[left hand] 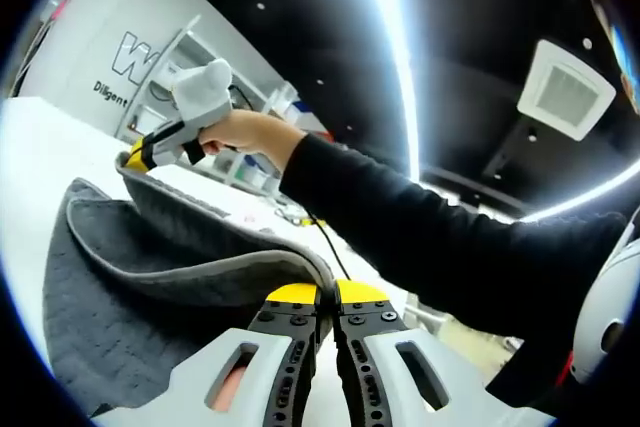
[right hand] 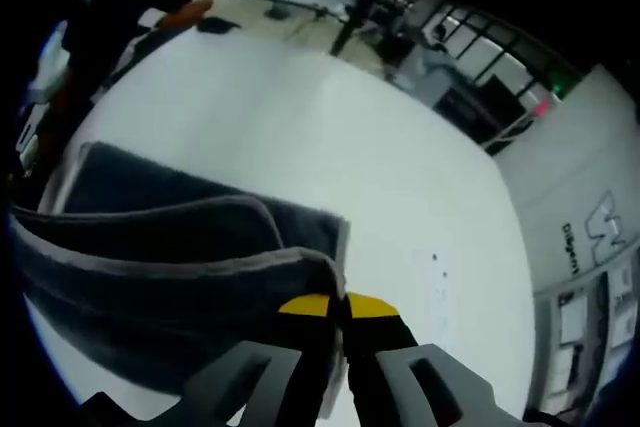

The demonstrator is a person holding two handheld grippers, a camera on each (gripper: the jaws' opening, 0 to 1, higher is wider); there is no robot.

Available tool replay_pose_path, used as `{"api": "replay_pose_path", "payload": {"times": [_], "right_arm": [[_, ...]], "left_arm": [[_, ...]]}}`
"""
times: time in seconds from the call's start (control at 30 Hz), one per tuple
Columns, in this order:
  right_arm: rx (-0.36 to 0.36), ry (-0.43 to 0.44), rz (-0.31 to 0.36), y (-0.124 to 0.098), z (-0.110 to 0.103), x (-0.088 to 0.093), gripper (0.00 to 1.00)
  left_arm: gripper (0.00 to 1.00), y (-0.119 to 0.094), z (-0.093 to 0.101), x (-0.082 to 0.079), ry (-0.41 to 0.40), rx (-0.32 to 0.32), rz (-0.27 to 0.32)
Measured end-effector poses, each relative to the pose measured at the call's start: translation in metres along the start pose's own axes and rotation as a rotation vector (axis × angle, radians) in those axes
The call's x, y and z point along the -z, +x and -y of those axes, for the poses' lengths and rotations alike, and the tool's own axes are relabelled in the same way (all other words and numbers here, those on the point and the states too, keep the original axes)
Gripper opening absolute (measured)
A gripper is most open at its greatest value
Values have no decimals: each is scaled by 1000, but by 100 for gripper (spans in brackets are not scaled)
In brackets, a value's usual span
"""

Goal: Open the folded towel by lifting each exposed corner and separating the folded layers until the towel lies flat within the target outline without major curled edges

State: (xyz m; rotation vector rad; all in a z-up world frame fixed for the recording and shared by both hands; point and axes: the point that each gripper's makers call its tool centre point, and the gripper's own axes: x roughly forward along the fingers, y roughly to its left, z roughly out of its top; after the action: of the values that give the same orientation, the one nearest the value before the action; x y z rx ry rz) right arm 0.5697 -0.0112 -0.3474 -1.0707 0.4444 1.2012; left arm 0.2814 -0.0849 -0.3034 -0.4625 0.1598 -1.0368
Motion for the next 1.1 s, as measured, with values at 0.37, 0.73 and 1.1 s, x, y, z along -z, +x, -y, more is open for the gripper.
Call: {"api": "replay_pose_path", "payload": {"times": [0.37,0.73,1.1], "right_arm": [[46,13,6,-18,3,8,0],[105,33,19,-39,8,25,0],[143,38,36,-55,7,42,0]], "left_arm": [[3,11,9,-8,40,17,1],[3,24,16,-5,47,24,-15],[3,39,21,1,46,39,-44]]}}
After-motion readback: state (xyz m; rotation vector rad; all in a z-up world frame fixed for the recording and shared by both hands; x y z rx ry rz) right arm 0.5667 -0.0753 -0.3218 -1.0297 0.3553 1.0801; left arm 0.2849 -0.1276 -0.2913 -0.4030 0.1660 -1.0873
